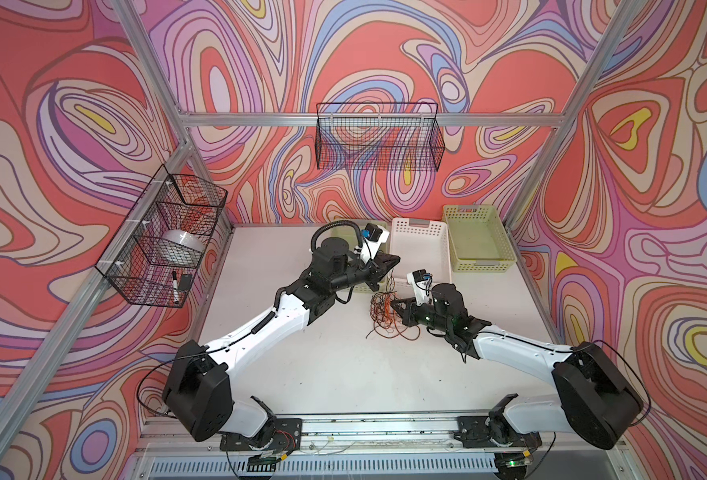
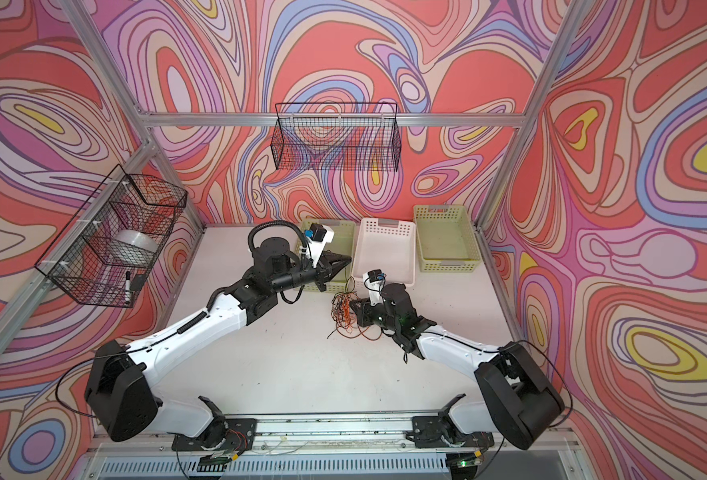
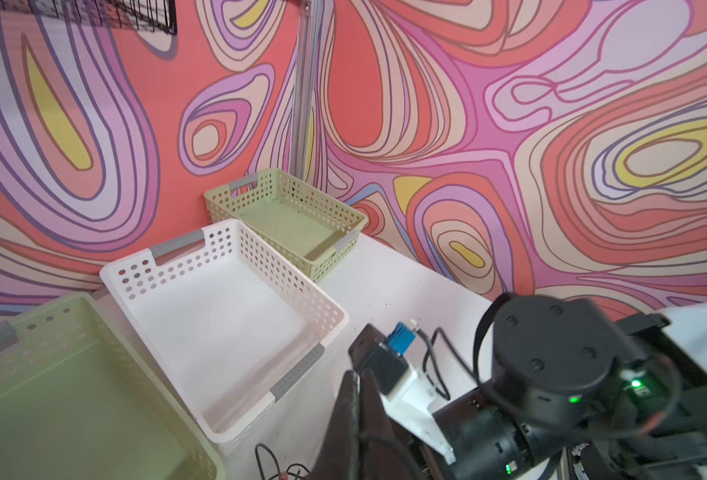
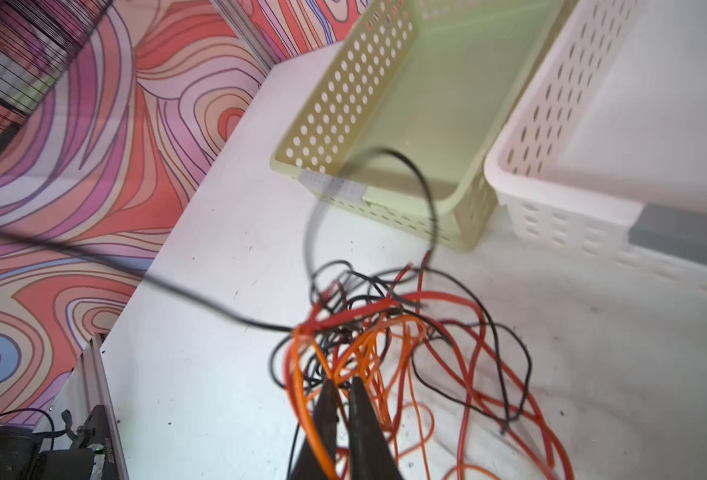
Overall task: Untangle the cables
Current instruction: 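Lift the black wire with the left gripper while the right holds the pile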
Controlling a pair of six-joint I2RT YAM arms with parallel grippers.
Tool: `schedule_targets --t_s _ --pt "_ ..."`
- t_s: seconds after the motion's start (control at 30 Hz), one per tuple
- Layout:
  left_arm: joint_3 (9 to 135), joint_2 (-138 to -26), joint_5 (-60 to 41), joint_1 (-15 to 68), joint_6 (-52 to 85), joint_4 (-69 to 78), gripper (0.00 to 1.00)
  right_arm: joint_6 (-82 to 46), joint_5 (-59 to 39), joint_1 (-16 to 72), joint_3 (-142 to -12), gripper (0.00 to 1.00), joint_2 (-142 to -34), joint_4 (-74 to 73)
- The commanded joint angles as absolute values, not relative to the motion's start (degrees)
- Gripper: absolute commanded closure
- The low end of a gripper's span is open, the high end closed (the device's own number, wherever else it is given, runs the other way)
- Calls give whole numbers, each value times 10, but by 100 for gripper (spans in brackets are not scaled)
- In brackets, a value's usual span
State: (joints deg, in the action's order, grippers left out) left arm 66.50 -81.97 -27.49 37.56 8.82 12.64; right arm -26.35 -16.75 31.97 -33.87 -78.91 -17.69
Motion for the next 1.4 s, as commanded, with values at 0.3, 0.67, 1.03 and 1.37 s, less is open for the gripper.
schedule_targets --t_s 0.3,0.67,1.03,1.37 --pt "726 -801 -284 378 89 72 100 -195 -116 323 -295 44 -706 -189" --pt "749 -800 -301 384 99 62 100 -122 -136 324 -416 38 -761 -206" --pt "860 -828 -291 391 100 15 100 -240 -175 324 -416 60 -924 -333" --pt "1011 -858 -254 390 62 -65 100 -260 -182 324 -377 60 -992 -350"
